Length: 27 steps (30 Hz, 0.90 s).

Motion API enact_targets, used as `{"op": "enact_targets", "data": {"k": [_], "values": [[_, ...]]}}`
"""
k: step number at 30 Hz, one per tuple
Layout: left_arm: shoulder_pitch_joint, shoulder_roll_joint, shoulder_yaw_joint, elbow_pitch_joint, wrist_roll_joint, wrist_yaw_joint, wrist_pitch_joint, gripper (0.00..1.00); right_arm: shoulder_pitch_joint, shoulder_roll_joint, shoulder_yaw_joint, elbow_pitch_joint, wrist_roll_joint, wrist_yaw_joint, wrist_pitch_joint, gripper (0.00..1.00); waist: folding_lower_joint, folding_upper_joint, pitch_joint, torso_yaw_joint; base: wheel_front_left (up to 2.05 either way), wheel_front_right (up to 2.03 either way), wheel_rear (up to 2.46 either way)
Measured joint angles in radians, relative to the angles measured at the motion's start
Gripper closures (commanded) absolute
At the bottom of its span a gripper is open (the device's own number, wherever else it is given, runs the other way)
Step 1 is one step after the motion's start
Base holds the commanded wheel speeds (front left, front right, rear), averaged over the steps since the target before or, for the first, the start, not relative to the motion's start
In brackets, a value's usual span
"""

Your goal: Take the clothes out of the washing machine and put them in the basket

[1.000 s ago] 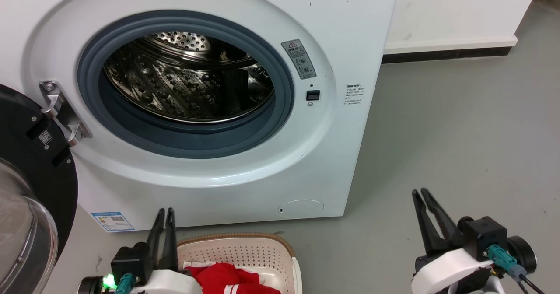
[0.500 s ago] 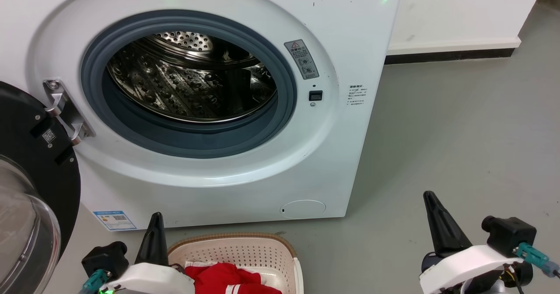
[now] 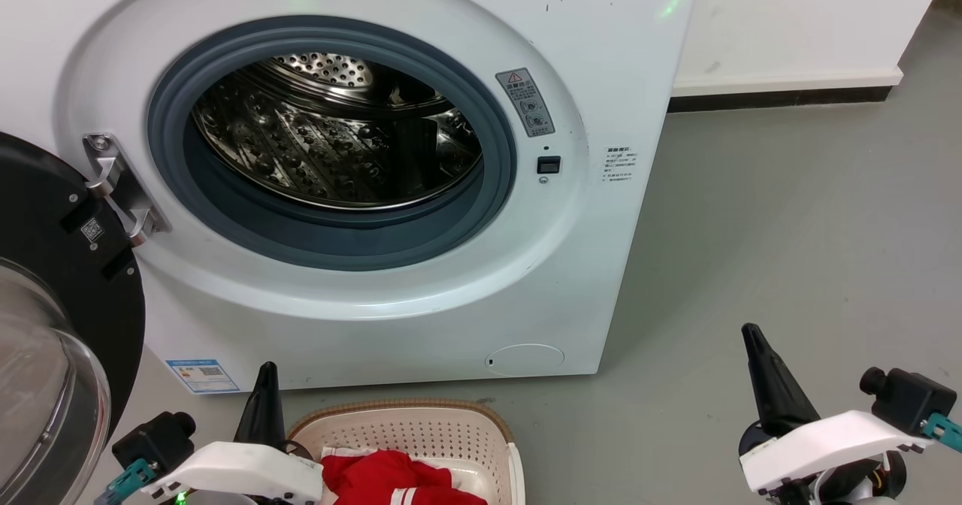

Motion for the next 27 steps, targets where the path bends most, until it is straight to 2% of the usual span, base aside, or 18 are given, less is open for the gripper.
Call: {"op": "enact_targets", "data": {"k": [27], "values": [[-0.036,-0.003,0.036,0.015,-0.366,-0.041,0.088,1.0,-0.027,-0.01,-0.035,0.038,0.394,0.0,0.046,1.0,0.0,0.0,-0.003,0.02,0.0,0.0,0.0]]}}
